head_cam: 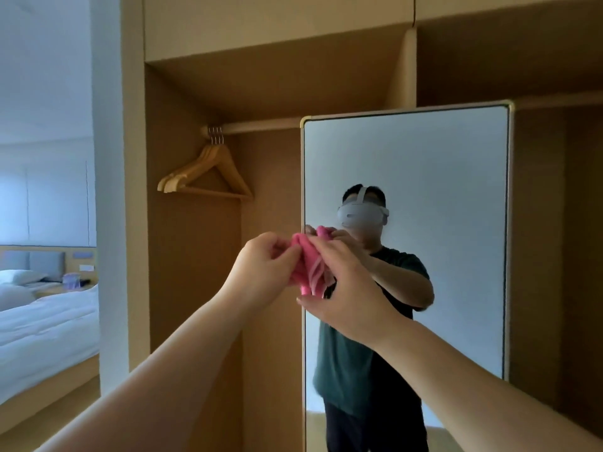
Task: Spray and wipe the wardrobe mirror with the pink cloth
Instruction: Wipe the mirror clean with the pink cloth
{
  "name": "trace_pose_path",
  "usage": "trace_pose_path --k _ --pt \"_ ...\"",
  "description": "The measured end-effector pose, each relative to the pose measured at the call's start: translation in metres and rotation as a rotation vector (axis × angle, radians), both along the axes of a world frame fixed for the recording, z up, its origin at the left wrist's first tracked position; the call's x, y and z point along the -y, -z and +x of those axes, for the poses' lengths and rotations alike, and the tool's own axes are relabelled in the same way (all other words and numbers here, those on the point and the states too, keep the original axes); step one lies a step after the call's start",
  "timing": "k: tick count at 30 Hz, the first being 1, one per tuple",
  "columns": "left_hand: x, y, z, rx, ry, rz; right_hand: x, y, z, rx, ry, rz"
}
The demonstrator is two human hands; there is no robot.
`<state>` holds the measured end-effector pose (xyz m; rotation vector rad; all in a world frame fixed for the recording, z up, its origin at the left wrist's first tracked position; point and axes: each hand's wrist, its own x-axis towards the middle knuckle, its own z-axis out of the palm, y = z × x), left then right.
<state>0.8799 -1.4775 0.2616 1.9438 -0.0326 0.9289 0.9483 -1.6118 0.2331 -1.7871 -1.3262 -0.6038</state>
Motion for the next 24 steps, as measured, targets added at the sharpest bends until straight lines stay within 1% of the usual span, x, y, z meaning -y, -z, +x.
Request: trace_pose_path --k 2,4,6,8,9,13,16,18,24 --pt "0.015 -0.010 0.000 0.041 0.069 -0.070 0.004 -0.007 0.012 0.076 0.060 0.042" --pt "0.029 -0.021 0.004 0.084 0.091 -0.083 0.008 -0.016 0.022 0.154 0.104 0.139" --pt "0.040 -0.033 0.008 0.112 0.102 -0.076 0.012 -0.028 0.031 0.180 0.058 0.239" --pt "0.047 -0.048 0.012 0.139 0.068 -0.022 0.019 -0.045 0.041 0.152 -0.012 0.276" --pt "0.049 -0.055 0.013 0.150 0.030 0.021 0.022 -0.055 0.046 0.153 -0.012 0.264" --pt "0.034 -0.075 0.024 0.186 -0.184 0.166 0.033 -0.102 0.070 0.258 0.108 0.169" --pt "0.015 -0.081 0.038 0.150 -0.391 0.332 0.034 -0.141 0.078 0.306 0.053 0.151" --pt "0.002 -0.082 0.049 0.122 -0.440 0.388 0.034 -0.168 0.077 0.363 0.079 0.147" --pt "-0.023 -0.097 0.080 0.101 -0.506 0.509 0.013 -0.253 0.071 0.501 0.352 -0.050"
